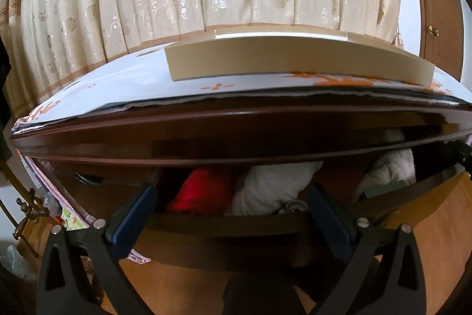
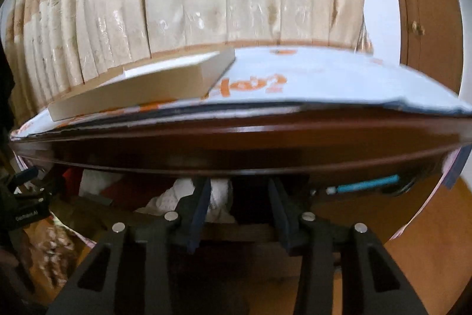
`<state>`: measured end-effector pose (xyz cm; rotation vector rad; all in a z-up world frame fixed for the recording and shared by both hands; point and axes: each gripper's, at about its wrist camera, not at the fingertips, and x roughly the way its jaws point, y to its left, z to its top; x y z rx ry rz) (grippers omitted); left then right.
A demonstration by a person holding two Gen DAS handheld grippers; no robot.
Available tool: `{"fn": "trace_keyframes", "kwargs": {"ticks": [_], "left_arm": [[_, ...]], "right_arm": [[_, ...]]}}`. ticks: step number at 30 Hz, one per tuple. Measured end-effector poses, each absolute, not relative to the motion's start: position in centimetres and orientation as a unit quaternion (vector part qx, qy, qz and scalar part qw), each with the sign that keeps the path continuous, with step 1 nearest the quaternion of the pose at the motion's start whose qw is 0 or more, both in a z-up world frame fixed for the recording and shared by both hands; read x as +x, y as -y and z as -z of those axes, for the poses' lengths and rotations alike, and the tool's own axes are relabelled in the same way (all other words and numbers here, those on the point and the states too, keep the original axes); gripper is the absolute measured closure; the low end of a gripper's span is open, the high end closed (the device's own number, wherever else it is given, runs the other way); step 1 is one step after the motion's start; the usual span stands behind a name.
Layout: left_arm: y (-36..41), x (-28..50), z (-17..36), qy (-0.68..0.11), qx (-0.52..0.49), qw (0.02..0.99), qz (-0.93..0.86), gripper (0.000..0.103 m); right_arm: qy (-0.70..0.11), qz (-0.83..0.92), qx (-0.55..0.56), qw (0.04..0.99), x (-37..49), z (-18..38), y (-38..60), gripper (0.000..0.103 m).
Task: Take underwear out of drawer
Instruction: 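Lower both tools toward the dresser drawer as it is pulled open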
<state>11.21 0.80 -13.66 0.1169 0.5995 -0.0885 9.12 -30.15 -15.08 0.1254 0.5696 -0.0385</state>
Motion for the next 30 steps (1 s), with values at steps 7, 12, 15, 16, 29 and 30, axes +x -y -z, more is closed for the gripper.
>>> {"fn": "trace_keyframes", "kwargs": {"ticks": [7, 12, 15, 16, 29, 30], "left_arm": [[-0.9, 11.8, 13.3, -0.302, 0.070, 0.950, 0.038, 0.001], [-1.1, 12.1, 13.4, -0.316, 0.062, 0.946, 0.038, 0.001], [-1.3, 12.4, 13.4, -0.331, 0.053, 0.941, 0.040, 0.000], [-1.4, 12.4, 13.4, -0.336, 0.049, 0.940, 0.041, 0.000], [-2.1, 11.2, 13.4, -0.357, 0.036, 0.932, 0.055, 0.000], [-2.1, 11.0, 13.5, -0.359, 0.036, 0.931, 0.057, 0.000]], "right_arm": [[-0.310, 0.008, 0.057, 0.949, 10.2, 15.9, 29.0, 0.059], [-0.341, 0.019, 0.041, 0.939, 10.8, 15.8, 28.4, 0.059], [-0.345, 0.025, 0.033, 0.938, 10.7, 15.8, 28.0, 0.059], [-0.345, 0.026, 0.033, 0.938, 10.6, 15.8, 28.0, 0.059], [-0.364, 0.028, 0.031, 0.930, 9.9, 15.8, 27.6, 0.057], [-0.365, 0.028, 0.033, 0.930, 9.7, 15.9, 27.6, 0.057]]}}
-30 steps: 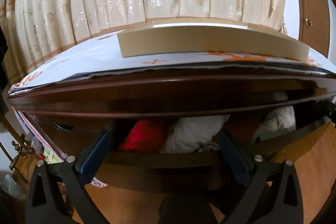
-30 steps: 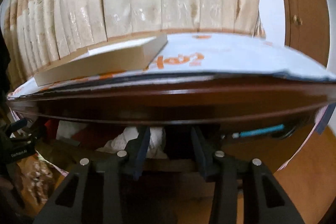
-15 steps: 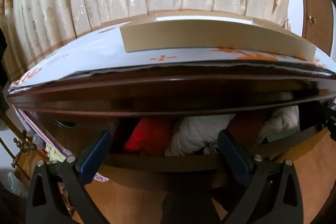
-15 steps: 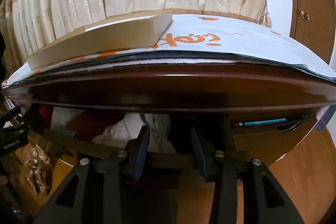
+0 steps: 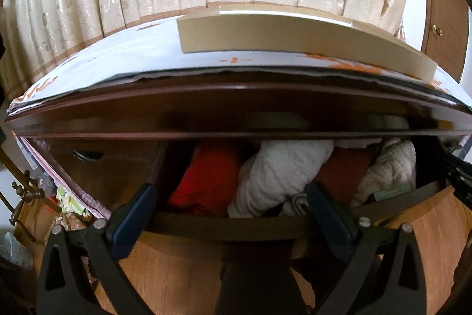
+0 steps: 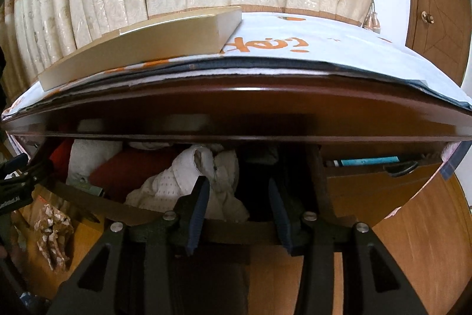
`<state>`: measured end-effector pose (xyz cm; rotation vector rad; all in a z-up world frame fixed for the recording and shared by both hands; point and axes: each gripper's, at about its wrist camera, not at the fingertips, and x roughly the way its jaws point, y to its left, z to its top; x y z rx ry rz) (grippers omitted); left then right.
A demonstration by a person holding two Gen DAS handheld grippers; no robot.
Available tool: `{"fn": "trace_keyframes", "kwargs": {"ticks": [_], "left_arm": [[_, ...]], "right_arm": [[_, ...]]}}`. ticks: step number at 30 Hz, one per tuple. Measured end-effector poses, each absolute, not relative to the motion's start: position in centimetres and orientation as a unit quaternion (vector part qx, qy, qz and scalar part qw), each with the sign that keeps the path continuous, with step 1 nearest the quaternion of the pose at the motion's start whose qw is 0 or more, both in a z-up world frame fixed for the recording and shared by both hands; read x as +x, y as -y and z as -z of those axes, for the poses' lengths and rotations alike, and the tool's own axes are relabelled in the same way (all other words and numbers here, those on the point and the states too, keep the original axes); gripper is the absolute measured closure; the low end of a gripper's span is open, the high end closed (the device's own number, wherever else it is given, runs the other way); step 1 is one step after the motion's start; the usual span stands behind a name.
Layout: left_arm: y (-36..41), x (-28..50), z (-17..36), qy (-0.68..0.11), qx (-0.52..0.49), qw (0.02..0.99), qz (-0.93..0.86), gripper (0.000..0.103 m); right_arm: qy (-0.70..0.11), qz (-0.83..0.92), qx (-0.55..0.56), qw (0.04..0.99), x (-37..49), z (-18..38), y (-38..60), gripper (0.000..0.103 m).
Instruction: Take underwear out of drawer
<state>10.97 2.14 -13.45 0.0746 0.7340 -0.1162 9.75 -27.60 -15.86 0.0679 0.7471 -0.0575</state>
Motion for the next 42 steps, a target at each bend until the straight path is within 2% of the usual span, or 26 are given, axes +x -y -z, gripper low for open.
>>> {"fn": "trace_keyframes", "kwargs": {"ticks": [5, 13, 27, 42], "left_arm": [[-2.4, 10.7, 13.3, -0.383, 0.044, 0.920, 0.066, 0.000], [-1.3, 9.6, 13.6, -0.380, 0.105, 0.916, 0.072, 0.000], [-2.6, 6.1, 13.6, -0.386, 0.101, 0.913, 0.088, 0.000], [-3.4, 5.8, 13.8, -0.386, 0.094, 0.913, 0.091, 0.000]], "right_arm": [[-0.371, 0.026, 0.034, 0.927, 8.7, 16.1, 27.4, 0.057], [-0.383, 0.021, 0.037, 0.923, 6.9, 16.1, 27.3, 0.057], [-0.385, 0.012, 0.038, 0.922, 3.0, 16.2, 26.9, 0.056], [-0.380, 0.008, 0.037, 0.924, 0.3, 16.3, 26.7, 0.056]]}}
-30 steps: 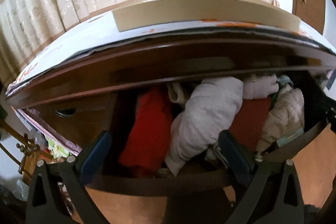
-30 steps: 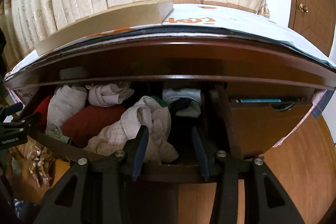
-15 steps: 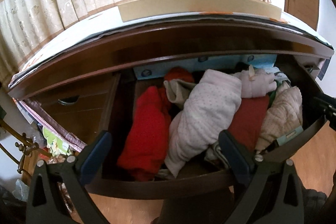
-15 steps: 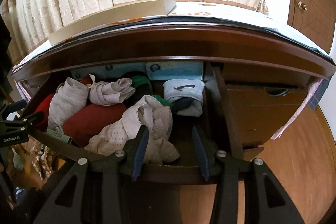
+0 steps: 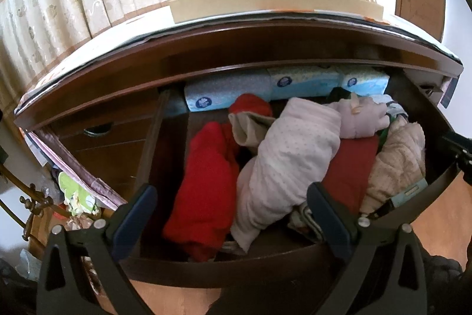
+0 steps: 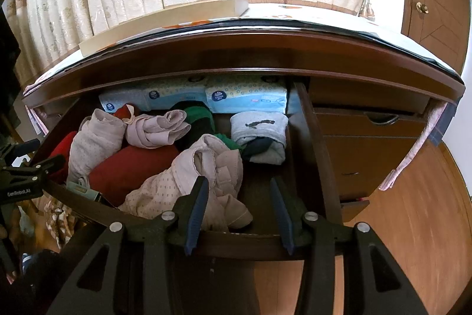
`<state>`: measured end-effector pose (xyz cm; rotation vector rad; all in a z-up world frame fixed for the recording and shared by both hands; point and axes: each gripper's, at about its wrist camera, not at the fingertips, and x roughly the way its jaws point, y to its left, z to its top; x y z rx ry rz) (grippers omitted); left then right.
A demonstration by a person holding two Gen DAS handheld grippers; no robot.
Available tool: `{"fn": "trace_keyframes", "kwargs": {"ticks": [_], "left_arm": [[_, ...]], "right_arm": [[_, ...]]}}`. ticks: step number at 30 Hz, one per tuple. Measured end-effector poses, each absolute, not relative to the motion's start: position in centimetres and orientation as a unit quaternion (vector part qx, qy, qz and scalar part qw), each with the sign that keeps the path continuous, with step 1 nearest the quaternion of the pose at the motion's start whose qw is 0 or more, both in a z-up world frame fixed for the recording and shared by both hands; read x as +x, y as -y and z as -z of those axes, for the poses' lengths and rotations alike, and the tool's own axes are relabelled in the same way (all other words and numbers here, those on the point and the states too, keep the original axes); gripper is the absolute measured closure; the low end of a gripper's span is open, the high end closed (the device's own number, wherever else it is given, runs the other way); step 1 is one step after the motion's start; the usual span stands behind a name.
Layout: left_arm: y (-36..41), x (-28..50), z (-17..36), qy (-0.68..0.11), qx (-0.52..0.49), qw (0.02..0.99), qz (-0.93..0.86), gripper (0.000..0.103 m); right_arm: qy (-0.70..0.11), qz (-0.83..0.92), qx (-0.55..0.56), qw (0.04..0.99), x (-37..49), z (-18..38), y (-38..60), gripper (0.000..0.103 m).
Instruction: Take underwear out of drawer
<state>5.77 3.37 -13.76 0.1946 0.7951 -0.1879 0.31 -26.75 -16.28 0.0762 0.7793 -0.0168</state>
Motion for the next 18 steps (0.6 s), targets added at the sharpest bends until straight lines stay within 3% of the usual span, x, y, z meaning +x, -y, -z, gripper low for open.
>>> {"fn": "trace_keyframes", "kwargs": {"ticks": [18], "left_arm": [[-2.91, 5.74, 14.21, -0.390, 0.080, 0.913, 0.091, 0.000]], "right_arm": [[-0.381, 0.008, 0.037, 0.924, 0.29, 16.16, 26.80, 0.056]]}}
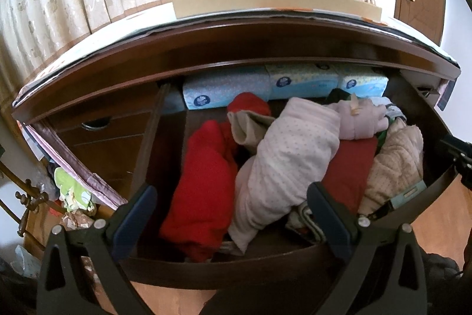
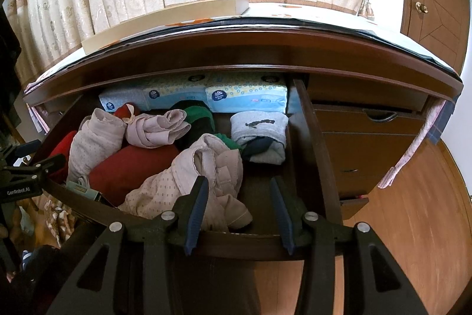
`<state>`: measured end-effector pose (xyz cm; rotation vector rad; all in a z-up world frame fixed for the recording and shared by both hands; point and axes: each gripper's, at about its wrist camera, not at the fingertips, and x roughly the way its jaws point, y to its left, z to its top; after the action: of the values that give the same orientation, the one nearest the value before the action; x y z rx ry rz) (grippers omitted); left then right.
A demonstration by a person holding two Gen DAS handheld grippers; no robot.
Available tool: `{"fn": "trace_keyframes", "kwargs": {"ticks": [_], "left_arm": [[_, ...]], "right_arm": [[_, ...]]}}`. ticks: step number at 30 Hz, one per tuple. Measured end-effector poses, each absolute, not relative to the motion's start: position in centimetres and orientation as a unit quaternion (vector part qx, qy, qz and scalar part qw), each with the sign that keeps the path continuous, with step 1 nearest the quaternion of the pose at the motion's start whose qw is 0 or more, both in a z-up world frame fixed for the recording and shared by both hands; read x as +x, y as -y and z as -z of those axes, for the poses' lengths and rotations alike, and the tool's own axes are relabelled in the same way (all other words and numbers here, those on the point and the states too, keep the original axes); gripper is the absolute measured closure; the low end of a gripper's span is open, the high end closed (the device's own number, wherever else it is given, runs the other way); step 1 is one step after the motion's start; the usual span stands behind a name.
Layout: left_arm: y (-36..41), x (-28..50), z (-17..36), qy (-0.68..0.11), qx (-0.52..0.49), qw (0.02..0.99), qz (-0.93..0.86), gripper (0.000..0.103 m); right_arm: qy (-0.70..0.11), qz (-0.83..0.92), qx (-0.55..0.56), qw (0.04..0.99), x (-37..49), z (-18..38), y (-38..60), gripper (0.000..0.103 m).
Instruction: Take underwear out of drawer
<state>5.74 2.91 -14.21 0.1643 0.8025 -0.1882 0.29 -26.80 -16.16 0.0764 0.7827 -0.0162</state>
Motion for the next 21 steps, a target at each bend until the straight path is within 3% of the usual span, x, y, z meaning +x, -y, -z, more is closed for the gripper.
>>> {"fn": "trace_keyframes", "kwargs": {"ticks": [21], "left_arm": [[-2.61, 6.04, 14.35, -0.409, 0.079, 0.903, 0.104, 0.000]], "right_arm": [[-0.404, 0.005, 0.038, 0.914, 0.04, 15.92, 26.87, 0.056]]}}
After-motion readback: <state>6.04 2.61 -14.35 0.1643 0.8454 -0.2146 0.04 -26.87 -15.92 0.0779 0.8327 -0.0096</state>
